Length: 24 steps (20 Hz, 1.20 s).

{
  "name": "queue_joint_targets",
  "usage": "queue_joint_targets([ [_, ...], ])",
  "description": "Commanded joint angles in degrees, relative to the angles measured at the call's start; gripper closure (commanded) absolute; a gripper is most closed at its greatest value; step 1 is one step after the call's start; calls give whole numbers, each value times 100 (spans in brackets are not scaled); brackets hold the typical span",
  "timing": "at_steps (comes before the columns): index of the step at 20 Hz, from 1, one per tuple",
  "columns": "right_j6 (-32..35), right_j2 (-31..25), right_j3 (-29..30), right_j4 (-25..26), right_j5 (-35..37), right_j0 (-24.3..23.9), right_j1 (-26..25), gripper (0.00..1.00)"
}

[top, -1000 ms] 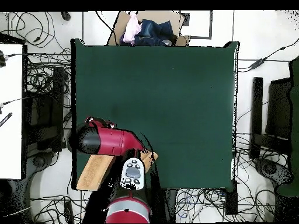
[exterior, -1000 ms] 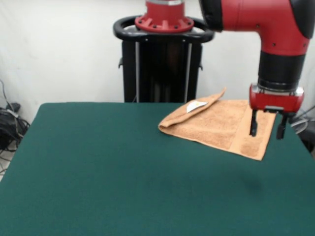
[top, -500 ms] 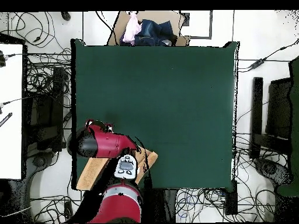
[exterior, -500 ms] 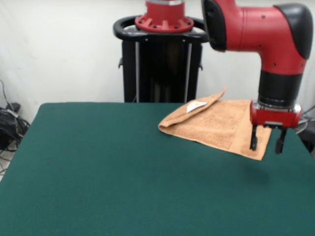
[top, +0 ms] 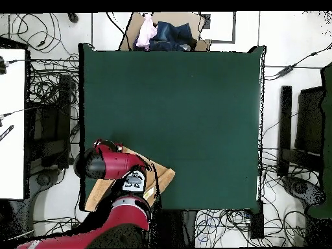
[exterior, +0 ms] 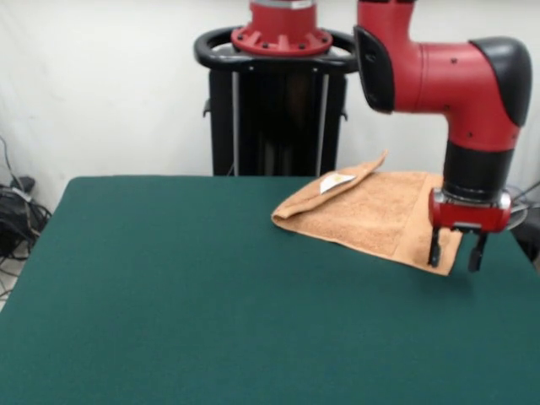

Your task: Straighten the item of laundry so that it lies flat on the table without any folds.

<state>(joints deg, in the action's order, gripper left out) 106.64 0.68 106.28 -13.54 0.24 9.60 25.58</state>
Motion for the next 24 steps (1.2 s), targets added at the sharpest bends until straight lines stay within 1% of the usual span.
queue_joint_targets([
  [1,1080,-293,-103,-56,-297,139,-235,0],
  [4,1068,-220,-180,-98,-270,224,-292,0],
  [8,1098,-187,-281,-97,-525,293,-551,0],
  [12,1139,-74,-419,-246,-652,493,-755,0],
  [17,1152,131,-712,-525,-626,786,-1001,0],
  [22,1163,146,-862,-623,-633,842,-1153,0],
  [24,1115,102,-934,-590,-616,762,-1206,0],
])
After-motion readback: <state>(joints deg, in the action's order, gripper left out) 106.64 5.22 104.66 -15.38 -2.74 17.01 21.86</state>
